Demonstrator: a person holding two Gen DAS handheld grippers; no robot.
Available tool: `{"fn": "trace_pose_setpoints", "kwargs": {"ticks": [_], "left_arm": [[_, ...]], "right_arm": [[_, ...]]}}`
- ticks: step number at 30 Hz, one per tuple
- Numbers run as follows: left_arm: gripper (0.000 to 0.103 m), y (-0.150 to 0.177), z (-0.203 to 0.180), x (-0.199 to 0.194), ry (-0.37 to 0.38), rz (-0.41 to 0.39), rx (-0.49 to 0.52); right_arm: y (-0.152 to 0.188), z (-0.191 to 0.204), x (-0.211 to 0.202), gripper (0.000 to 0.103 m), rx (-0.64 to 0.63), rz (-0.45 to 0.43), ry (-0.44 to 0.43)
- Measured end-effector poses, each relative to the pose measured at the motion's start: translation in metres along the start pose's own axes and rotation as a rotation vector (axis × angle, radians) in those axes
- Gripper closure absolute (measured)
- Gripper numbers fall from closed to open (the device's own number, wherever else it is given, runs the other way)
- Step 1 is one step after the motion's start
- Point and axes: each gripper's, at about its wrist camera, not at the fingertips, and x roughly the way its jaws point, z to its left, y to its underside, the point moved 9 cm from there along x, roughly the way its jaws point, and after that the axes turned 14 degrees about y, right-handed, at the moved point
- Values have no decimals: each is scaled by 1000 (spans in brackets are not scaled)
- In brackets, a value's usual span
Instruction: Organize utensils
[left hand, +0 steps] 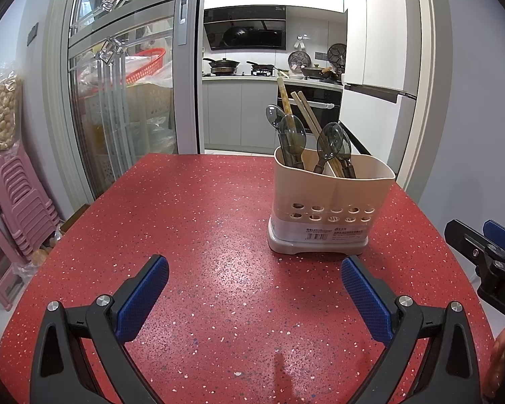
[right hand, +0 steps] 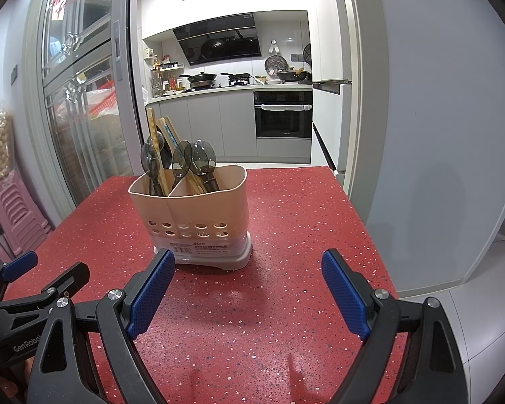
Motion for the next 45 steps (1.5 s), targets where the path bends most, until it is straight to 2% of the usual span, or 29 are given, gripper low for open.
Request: {"fn": "trace_pose_setpoints", "kwargs": {"ticks": [45], "left_arm": [[0,1,4,-3,21,-3,-4]], "right_arm": [[0,2,-4,12,-1,-1,-5]]}}
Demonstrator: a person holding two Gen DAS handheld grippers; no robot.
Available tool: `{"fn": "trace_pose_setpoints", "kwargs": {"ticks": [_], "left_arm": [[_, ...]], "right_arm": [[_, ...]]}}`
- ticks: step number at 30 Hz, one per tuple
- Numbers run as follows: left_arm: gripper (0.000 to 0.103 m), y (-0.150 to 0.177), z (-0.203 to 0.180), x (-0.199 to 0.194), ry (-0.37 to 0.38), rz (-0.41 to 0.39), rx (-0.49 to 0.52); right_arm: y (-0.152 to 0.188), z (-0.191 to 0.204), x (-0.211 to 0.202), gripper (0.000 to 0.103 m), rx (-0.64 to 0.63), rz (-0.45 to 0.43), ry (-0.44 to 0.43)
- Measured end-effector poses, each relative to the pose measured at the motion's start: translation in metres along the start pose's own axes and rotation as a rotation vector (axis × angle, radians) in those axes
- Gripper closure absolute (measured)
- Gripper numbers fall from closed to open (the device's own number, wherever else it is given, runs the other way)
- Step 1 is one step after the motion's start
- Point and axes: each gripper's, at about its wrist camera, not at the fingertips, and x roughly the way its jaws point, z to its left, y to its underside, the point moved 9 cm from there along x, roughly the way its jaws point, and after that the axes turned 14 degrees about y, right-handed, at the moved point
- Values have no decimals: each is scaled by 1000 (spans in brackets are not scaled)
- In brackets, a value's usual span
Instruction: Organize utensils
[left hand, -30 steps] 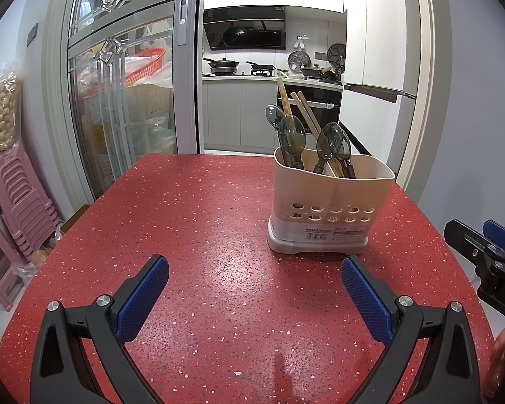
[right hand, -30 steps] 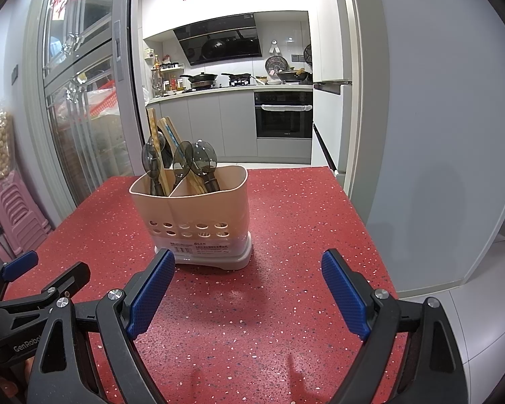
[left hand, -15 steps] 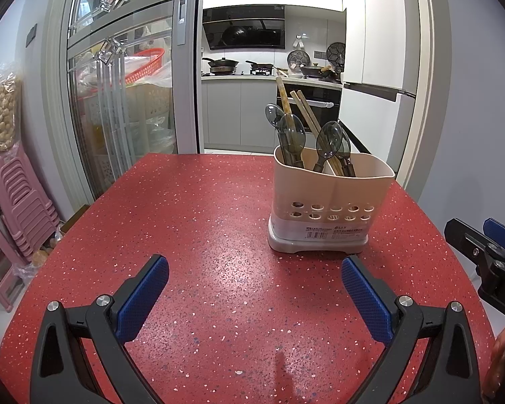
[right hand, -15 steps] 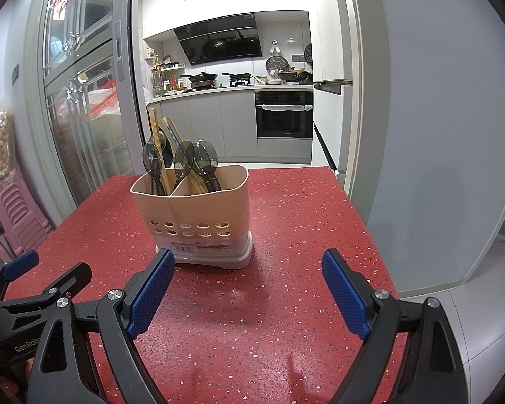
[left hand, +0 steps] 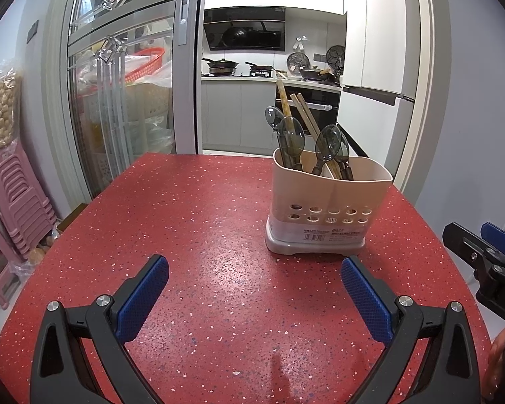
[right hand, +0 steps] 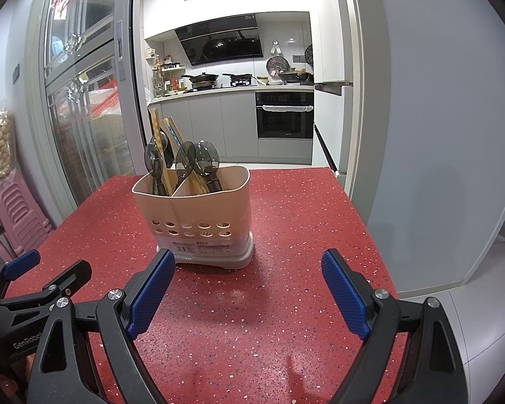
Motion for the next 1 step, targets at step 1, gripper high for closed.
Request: {"fn": "trace_pose_setpoints", "kwargs": {"ticks": [1], "left_arm": [[0,0,0,0,-1,1,1]], "right_arm": [[0,0,0,12,0,0,0]]}}
